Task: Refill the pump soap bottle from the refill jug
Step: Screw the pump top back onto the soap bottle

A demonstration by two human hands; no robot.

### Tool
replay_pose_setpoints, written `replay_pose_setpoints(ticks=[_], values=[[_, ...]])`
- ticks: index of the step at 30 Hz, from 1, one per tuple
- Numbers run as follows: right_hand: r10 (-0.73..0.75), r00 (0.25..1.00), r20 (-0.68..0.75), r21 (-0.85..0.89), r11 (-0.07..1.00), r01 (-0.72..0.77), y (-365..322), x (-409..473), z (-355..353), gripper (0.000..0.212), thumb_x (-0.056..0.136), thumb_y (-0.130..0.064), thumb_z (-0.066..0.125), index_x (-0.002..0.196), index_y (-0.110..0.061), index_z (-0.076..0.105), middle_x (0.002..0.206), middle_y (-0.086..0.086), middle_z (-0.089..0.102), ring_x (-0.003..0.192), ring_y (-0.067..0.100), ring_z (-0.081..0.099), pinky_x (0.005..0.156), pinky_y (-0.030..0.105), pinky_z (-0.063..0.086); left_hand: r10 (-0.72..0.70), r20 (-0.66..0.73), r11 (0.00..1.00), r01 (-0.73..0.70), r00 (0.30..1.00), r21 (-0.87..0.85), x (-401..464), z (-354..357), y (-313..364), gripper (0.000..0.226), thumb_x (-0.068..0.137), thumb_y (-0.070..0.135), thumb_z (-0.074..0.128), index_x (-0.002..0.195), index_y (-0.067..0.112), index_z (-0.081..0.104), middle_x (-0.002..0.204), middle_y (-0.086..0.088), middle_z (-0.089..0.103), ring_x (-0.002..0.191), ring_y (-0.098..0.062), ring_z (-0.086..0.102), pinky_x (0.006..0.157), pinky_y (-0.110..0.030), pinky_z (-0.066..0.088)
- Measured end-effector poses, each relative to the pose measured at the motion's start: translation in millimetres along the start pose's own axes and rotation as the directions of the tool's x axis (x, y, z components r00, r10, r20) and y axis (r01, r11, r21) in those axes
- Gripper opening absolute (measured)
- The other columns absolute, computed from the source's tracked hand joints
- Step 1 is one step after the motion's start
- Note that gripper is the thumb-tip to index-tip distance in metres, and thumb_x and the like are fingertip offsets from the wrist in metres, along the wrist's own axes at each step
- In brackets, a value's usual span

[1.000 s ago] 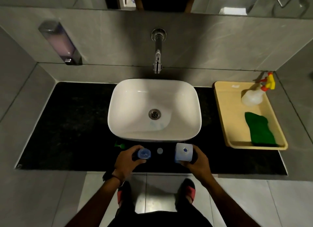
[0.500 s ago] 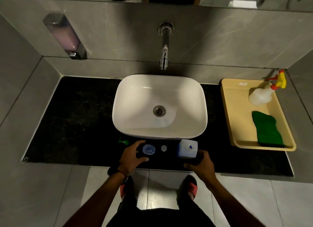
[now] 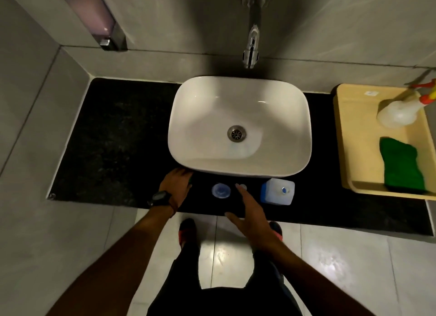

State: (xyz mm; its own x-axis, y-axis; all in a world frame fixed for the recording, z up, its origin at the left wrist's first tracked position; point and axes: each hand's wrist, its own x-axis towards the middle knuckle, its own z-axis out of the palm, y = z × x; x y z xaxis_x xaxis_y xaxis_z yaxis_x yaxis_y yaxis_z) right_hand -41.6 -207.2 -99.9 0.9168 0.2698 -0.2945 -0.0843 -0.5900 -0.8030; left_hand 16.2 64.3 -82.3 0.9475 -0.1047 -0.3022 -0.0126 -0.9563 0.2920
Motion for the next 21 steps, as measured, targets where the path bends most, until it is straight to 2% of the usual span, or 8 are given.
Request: replay_pose_setpoints(ticks=[2,5,7,11,13,15,18,21], values=[[0.026,1.000,0.015,0.008,1.000,-0.026,-13.7,22.3,6.8,0.090,0.081,-0.029,0.086,0.155,-0.025,0.035,0.143,-0.022,0.041,0.131,-0.008,0.035,0.110,0.011,0.028,-0.028,0.033,0.992,0.024,0.999,0.121,1.9,4.3,-1.8,0.034,0.086,0.022,0.064,0.118,0.010,0.067,0.122,-0.015,0.067,0.114,-0.037,0.059,0.092,-0.041,0.049],[0.055,0.998,0.020,0.001,0.999,-0.055,-23.1,43.6,12.5,0.072,0.078,-0.023,0.088,0.139,-0.026,0.050,0.129,-0.007,0.063,0.119,0.006,0.055,0.092,-0.001,0.034,-0.039,0.073,0.980,0.023,0.997,0.198,-1.8,7.5,-7.5,0.032,0.088,0.028,0.062,0.116,0.013,0.066,0.121,-0.013,0.067,0.112,-0.037,0.059,0.089,-0.041,0.048],[0.045,0.999,0.008,-0.022,0.999,-0.044,-23.7,48.8,14.4,0.055,0.077,-0.021,0.088,0.123,-0.025,0.058,0.114,-0.003,0.071,0.107,0.015,0.065,0.080,-0.003,0.037,-0.042,0.072,0.995,0.035,0.997,0.091,-10.0,2.3,-11.0,0.032,0.086,0.027,0.067,0.116,0.014,0.066,0.117,-0.011,0.069,0.108,-0.035,0.062,0.086,-0.041,0.051],[0.030,0.999,-0.030,-0.006,1.000,-0.030,-24.6,40.7,12.7,0.048,0.077,-0.027,0.088,0.117,-0.028,0.062,0.107,-0.009,0.072,0.100,0.013,0.070,0.080,0.000,0.043,-0.047,0.081,0.941,0.072,0.996,-0.330,-41.8,-28.1,-11.2,0.028,0.080,0.027,0.079,0.104,0.021,0.065,0.100,0.002,0.068,0.090,-0.018,0.066,0.081,-0.040,0.056],[-0.002,0.996,-0.087,-0.012,1.000,0.001,-30.8,31.4,5.7,0.050,0.076,-0.039,0.087,0.119,-0.032,0.062,0.107,-0.013,0.073,0.098,0.008,0.069,0.086,0.012,0.053,-0.031,-0.008,0.897,0.024,0.999,-0.441,-62.2,-53.4,-4.6,0.031,0.077,0.027,0.083,0.104,0.025,0.068,0.099,0.007,0.068,0.089,-0.007,0.066,0.083,-0.034,0.058],[-0.032,0.990,-0.135,-0.025,0.999,0.029,-41.6,23.2,-6.3,0.057,0.073,-0.053,0.082,0.123,-0.036,0.062,0.108,-0.011,0.076,0.097,0.007,0.071,0.087,0.026,0.058,0.002,-0.173,0.860,-0.090,0.985,-0.503,-79.1,-84.2,7.6,0.035,0.076,0.029,0.084,0.108,0.022,0.072,0.101,0.008,0.070,0.092,-0.006,0.068,0.084,-0.028,0.058],[-0.081,0.968,-0.237,-0.021,0.997,0.078,-62.7,15.8,-31.6,0.062,0.071,-0.059,0.079,0.126,-0.038,0.062,0.105,-0.011,0.078,0.095,0.006,0.073,0.084,0.027,0.060,0.122,-0.355,0.846,-0.284,0.927,-0.452,-96.0,-137.8,35.6,0.038,0.079,0.038,0.078,0.112,0.020,0.074,0.104,0.009,0.069,0.093,-0.006,0.068,0.083,-0.018,0.055],[-0.135,0.930,-0.341,-0.053,0.991,0.125,-82.3,17.1,-57.6,0.055,0.074,-0.050,0.084,0.123,-0.036,0.066,0.102,-0.012,0.078,0.089,0.003,0.072,0.082,0.026,0.060,0.169,-0.396,0.832,-0.346,0.903,-0.434,-102.4,-181.2,61.8,0.035,0.079,0.035,0.079,0.111,0.023,0.075,0.104,0.011,0.069,0.094,-0.005,0.069,0.084,-0.017,0.053]])
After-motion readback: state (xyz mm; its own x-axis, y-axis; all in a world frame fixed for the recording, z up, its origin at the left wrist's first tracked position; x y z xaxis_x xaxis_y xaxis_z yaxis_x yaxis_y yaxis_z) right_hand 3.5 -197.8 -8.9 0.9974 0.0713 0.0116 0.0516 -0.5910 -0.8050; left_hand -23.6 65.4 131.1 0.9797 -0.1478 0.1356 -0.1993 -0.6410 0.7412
